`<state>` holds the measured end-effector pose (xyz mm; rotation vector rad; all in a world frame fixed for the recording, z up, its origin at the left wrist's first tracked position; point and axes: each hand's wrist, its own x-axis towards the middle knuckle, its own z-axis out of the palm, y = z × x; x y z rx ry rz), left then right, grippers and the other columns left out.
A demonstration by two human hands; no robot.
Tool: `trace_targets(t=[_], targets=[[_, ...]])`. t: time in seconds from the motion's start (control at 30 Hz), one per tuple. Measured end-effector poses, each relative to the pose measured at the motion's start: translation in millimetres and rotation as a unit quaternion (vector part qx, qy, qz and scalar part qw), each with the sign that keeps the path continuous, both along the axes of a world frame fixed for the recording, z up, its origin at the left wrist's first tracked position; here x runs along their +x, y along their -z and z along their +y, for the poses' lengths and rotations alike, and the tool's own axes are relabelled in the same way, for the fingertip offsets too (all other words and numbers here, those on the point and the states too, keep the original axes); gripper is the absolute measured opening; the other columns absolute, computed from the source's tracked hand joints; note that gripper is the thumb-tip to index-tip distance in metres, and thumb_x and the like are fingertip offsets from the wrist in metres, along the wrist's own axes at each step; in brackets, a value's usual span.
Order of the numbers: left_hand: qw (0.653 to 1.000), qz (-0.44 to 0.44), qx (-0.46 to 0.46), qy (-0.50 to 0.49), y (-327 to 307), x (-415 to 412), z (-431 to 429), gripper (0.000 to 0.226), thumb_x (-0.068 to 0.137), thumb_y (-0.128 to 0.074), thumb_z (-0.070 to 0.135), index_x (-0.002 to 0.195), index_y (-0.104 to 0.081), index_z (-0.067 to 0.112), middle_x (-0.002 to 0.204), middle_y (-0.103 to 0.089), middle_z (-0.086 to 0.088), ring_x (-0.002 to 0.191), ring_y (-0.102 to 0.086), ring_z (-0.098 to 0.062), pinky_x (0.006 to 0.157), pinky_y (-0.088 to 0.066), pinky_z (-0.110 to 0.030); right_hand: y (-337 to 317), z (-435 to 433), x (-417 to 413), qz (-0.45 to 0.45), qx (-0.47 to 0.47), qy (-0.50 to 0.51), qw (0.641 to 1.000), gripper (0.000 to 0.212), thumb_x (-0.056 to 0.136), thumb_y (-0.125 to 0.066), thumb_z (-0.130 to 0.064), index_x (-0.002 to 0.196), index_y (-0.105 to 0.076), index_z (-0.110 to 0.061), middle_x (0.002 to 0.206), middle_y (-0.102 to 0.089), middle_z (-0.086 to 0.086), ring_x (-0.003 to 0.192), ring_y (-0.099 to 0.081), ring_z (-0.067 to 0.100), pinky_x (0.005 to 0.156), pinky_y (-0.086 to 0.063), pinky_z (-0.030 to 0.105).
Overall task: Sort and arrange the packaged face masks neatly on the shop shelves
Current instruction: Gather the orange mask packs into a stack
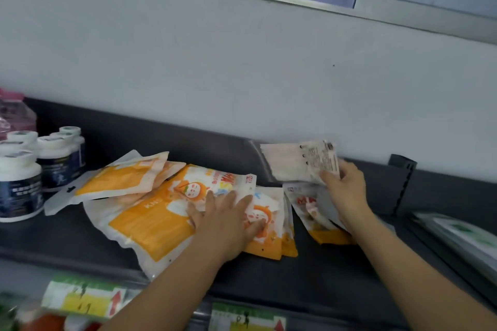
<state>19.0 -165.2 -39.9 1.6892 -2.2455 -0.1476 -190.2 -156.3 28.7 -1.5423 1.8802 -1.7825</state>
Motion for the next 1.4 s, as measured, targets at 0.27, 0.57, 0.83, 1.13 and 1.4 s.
trace_targets(t=[0.27,0.57,0.83,1.13,1.4], targets=[[0.993,0.051,-0.099,-0.025,-5.9,0.9,0.4,0.045,0.097,-0.041,0.035,0.141,-0.034,0.032,0.136,-0.05,0.003,0.127,-0.042,-0.019,0.105,-0.031,-0.039,20.7,78.5,-40.0,0.547,-0.057,0.075,0.832,0.053,0.054,-0.081,0.011,0.104,-0.071,-0.003,0.106,-0.067,0.018,0.095,-0.065,0.034,0.09,-0.046,0.052],[0.97,0.168,-0.125,0.125,-15.9,-1.1,18.5,0.038,0.096,-0.042,0.023,0.134,-0.05,0.027,0.136,-0.053,0.001,0.126,-0.046,-0.017,0.102,-0.028,-0.023,70.8,101.5,-72.4,0.456,0.205,-0.048,0.864,0.054,0.091,-0.058,-0.031,0.141,-0.037,-0.033,0.148,-0.033,-0.008,0.135,-0.034,0.014,0.11,-0.028,0.026],[0.961,0.102,-0.055,0.252,-20.3,13.0,26.7,0.029,0.091,-0.057,0.015,0.112,-0.062,0.034,0.113,-0.056,0.019,0.114,-0.051,-0.006,0.087,-0.039,-0.01,61.3,101.6,-66.9,0.163,0.282,-0.047,0.944,0.05,0.069,-0.056,-0.072,0.103,-0.059,-0.036,0.147,-0.031,0.006,0.122,-0.04,0.018,0.103,-0.033,0.032],[0.989,0.082,0.022,0.125,-32.8,0.2,44.1,0.047,0.08,-0.053,0.064,0.118,-0.059,0.036,0.158,0.002,0.005,0.145,0.006,-0.019,0.117,-0.004,-0.045,58.7,79.2,-48.4,0.14,0.317,0.086,0.934,0.124,0.054,-0.087,-0.042,0.148,-0.009,-0.021,0.141,-0.037,0.014,0.128,-0.036,0.033,0.102,-0.037,0.041],[0.973,0.218,0.065,-0.035,-24.4,-9.0,11.9,0.113,0.062,-0.083,0.044,0.146,-0.01,0.029,0.157,-0.006,-0.006,0.143,-0.011,-0.028,0.11,-0.026,-0.045,56.7,83.7,-55.2,-0.041,0.25,0.05,0.966,0.122,0.062,-0.083,0.001,0.151,-0.002,-0.019,0.139,-0.045,0.016,0.121,-0.049,0.033,0.095,-0.046,0.041]])
